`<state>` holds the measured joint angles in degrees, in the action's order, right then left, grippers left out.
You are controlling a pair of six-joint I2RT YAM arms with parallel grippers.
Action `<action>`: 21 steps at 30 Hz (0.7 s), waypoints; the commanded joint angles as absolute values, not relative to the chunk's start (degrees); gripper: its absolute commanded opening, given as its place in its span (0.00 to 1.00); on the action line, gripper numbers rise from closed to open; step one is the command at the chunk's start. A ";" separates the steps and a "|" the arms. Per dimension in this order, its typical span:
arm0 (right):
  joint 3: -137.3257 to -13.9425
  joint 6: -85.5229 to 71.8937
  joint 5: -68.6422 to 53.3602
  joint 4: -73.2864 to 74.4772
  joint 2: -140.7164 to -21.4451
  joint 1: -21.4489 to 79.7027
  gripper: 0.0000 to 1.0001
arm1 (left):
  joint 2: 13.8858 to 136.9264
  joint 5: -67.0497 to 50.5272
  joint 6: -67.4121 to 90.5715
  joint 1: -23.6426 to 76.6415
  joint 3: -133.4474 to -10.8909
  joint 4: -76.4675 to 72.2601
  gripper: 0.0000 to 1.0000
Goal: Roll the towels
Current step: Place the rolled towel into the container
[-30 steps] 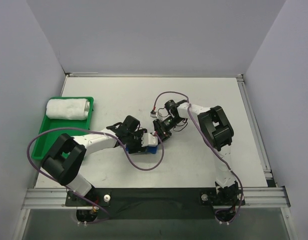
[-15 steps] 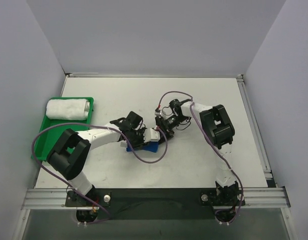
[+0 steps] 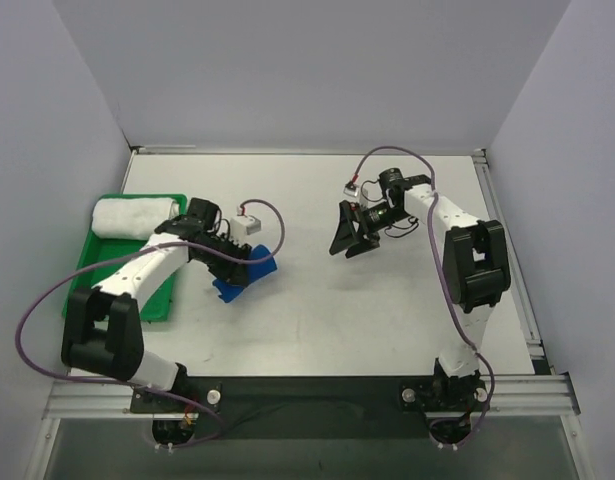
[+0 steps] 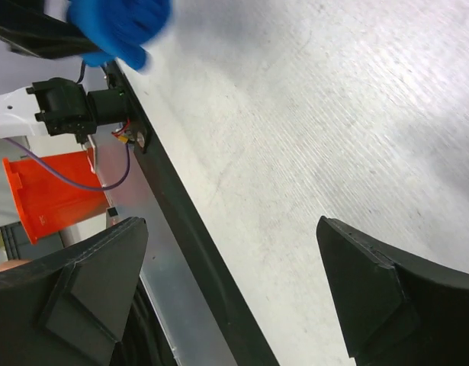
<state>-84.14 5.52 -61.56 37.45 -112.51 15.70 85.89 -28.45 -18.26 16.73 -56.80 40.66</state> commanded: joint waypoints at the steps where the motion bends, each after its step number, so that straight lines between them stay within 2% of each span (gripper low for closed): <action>1: -84.46 8.08 -59.86 43.59 -108.90 14.24 1.00 | 78.59 -32.08 -14.41 11.18 -62.13 47.70 0.00; 6: -84.73 8.96 -58.01 44.30 -107.23 13.10 1.00 | 75.67 -35.24 -21.68 -6.46 -66.17 57.90 0.00; 8: -84.99 8.79 -58.01 44.56 -107.23 12.92 1.00 | 76.90 -35.33 -26.08 -12.10 -68.28 62.83 0.00; 9: -85.16 8.79 -58.09 44.47 -107.40 12.92 1.00 | 77.43 -34.90 -26.97 -17.61 -68.73 63.62 0.00; 13: -85.52 8.70 -58.27 44.56 -108.28 12.83 1.00 | 82.94 -32.08 -28.47 -27.66 -70.92 64.08 0.00; 21: -86.31 8.96 -58.97 44.82 -110.39 12.83 1.00 | 95.44 -20.23 -24.88 -29.97 -72.07 55.47 0.00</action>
